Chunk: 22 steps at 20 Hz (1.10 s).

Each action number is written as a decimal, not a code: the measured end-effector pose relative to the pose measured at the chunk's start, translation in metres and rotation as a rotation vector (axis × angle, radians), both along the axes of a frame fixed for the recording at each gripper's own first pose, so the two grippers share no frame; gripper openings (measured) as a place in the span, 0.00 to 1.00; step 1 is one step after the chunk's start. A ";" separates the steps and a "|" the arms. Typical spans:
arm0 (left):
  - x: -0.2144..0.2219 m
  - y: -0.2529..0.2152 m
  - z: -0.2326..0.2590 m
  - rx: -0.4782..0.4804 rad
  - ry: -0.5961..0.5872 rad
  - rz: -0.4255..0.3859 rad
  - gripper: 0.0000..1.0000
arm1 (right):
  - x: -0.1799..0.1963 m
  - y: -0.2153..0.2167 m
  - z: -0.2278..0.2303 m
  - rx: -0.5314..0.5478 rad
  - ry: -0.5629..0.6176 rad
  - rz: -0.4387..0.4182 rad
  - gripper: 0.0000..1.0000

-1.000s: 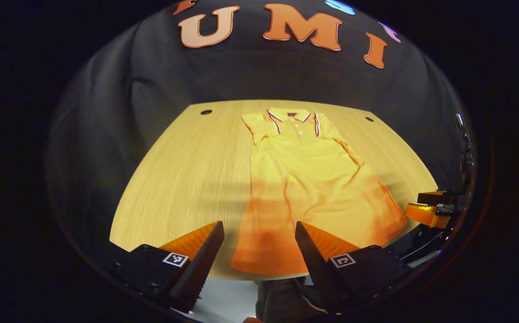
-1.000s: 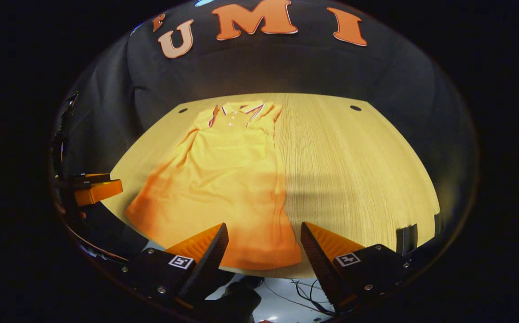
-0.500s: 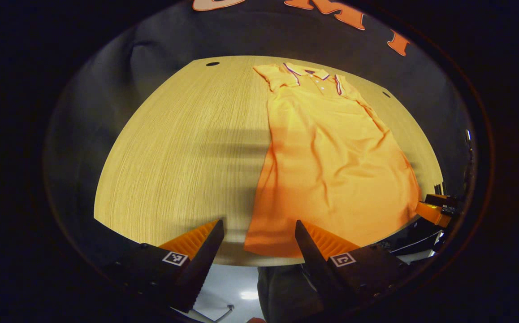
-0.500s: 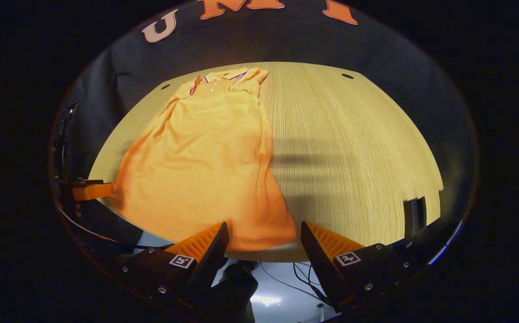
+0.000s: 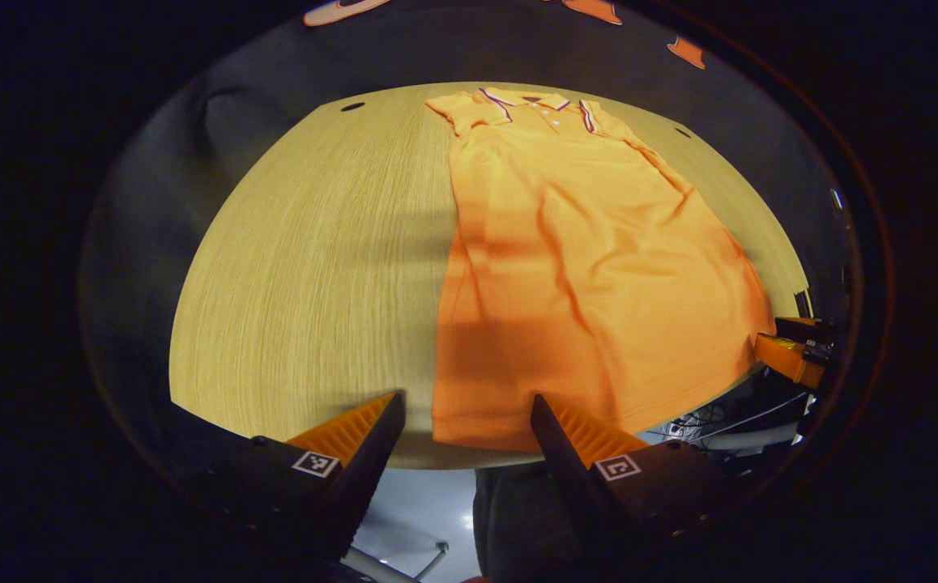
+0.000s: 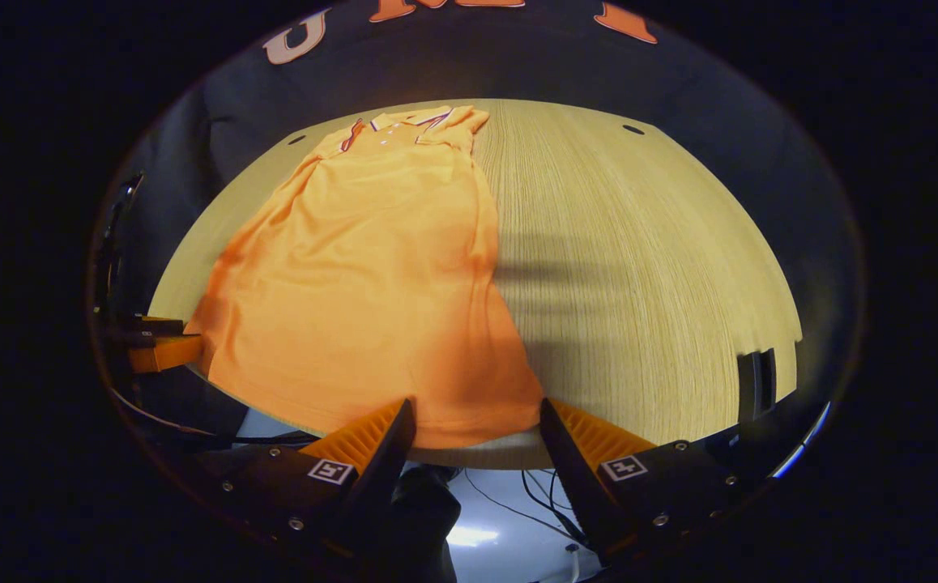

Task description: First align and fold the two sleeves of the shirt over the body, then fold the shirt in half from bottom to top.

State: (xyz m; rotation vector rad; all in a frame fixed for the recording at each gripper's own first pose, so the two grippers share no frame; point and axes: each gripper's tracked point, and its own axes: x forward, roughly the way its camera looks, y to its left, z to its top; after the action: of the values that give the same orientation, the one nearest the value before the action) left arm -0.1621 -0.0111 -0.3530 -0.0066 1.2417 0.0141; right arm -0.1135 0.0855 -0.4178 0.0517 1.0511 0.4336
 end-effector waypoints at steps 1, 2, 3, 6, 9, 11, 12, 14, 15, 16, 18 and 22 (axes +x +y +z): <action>0.005 -0.004 -0.001 -0.003 -0.014 -0.017 0.98 | 0.003 0.002 0.000 0.000 -0.005 0.012 0.92; 0.006 -0.008 -0.002 -0.003 -0.006 -0.017 0.97 | 0.005 0.004 0.000 0.000 -0.005 0.018 0.95; 0.008 -0.007 -0.001 -0.004 -0.010 -0.013 0.95 | 0.009 0.006 0.001 0.003 -0.008 0.022 0.77; 0.009 -0.006 -0.001 -0.006 0.001 -0.015 0.89 | 0.018 0.008 0.001 0.015 -0.005 0.022 0.75; 0.018 -0.007 -0.003 -0.011 -0.012 -0.006 0.83 | 0.031 0.006 0.000 0.019 -0.021 0.003 0.58; 0.018 -0.010 -0.001 -0.023 -0.004 -0.026 0.52 | 0.035 0.001 -0.002 0.038 -0.015 -0.050 0.33; 0.019 -0.013 0.001 -0.040 -0.030 0.001 0.38 | 0.033 0.007 0.000 0.082 0.005 -0.048 0.18; 0.026 -0.015 -0.004 -0.053 -0.016 -0.006 0.10 | 0.031 0.016 0.001 0.142 0.036 -0.048 0.14; 0.029 -0.015 -0.004 -0.054 -0.022 -0.007 0.10 | 0.026 0.015 0.002 0.168 0.063 -0.072 0.13; 0.030 -0.013 -0.007 -0.066 -0.031 0.001 0.05 | 0.029 0.022 0.004 0.224 0.098 -0.093 0.02; 0.034 -0.014 0.005 -0.099 -0.035 0.020 0.01 | 0.033 0.029 0.014 0.284 0.109 -0.111 0.04; 0.070 -0.009 0.036 -0.122 -0.123 0.002 0.01 | 0.056 0.034 0.047 0.360 0.060 -0.112 0.04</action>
State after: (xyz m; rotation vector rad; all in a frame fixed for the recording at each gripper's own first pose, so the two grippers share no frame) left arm -0.0920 -0.0201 -0.3172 -0.1132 1.1181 -0.0601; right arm -0.0575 0.1190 -0.3710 0.4446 1.0131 0.5171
